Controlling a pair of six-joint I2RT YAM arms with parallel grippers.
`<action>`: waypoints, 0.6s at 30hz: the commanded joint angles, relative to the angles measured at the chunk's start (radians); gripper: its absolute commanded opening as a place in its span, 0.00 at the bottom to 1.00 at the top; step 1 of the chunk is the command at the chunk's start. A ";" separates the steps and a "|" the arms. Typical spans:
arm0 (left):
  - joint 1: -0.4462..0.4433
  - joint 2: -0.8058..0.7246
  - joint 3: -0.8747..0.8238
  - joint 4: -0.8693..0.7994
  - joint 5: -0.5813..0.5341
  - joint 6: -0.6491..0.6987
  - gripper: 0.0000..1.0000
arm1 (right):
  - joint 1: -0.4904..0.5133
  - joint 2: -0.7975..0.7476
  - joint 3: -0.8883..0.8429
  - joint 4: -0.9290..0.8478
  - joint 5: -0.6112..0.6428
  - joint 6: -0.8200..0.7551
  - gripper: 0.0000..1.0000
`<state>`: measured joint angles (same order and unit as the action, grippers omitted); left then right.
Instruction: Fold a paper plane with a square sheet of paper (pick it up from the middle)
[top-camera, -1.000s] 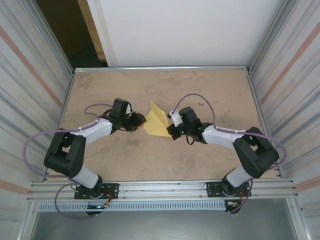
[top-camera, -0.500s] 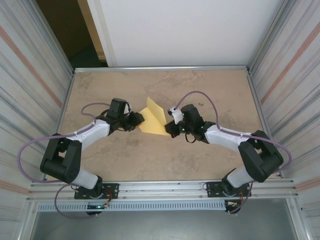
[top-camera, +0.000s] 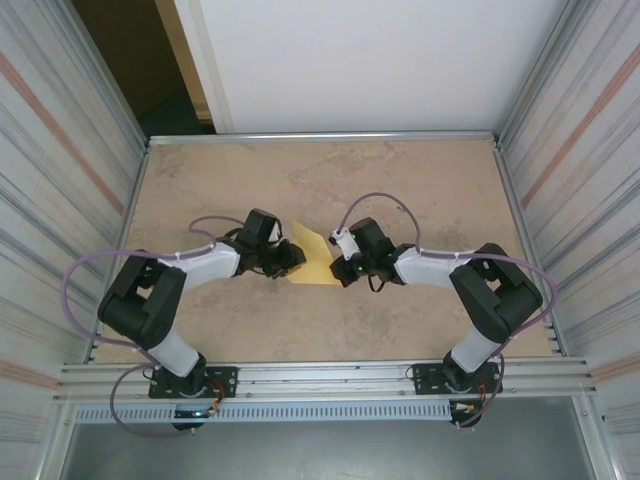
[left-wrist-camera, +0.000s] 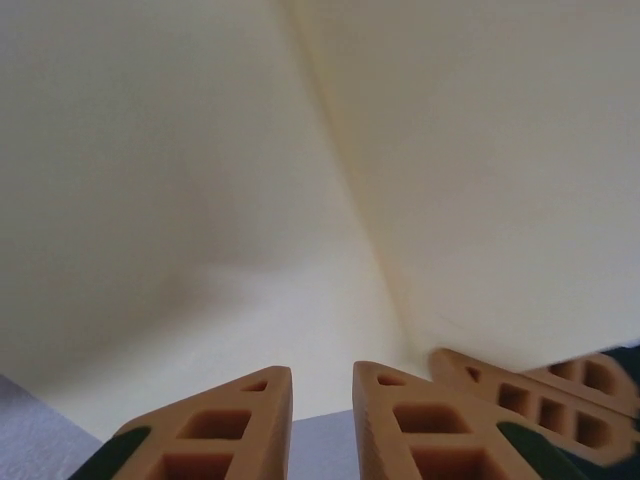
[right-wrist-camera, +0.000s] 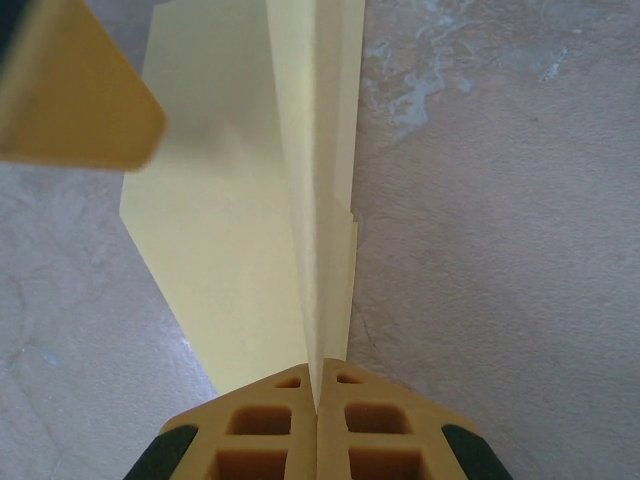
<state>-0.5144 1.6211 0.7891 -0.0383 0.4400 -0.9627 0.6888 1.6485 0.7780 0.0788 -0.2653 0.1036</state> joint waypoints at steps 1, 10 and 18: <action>-0.007 0.017 -0.001 0.013 0.028 -0.015 0.24 | 0.018 0.018 0.033 -0.030 0.027 -0.046 0.02; -0.041 0.074 0.010 -0.038 0.008 -0.019 0.22 | 0.045 0.050 0.045 -0.042 0.037 -0.057 0.03; -0.041 0.072 -0.012 -0.037 -0.021 -0.029 0.21 | 0.061 0.071 0.047 -0.032 0.004 -0.031 0.03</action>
<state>-0.5518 1.6905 0.7895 -0.0559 0.4412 -0.9771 0.7403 1.6966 0.8013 0.0586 -0.2401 0.0696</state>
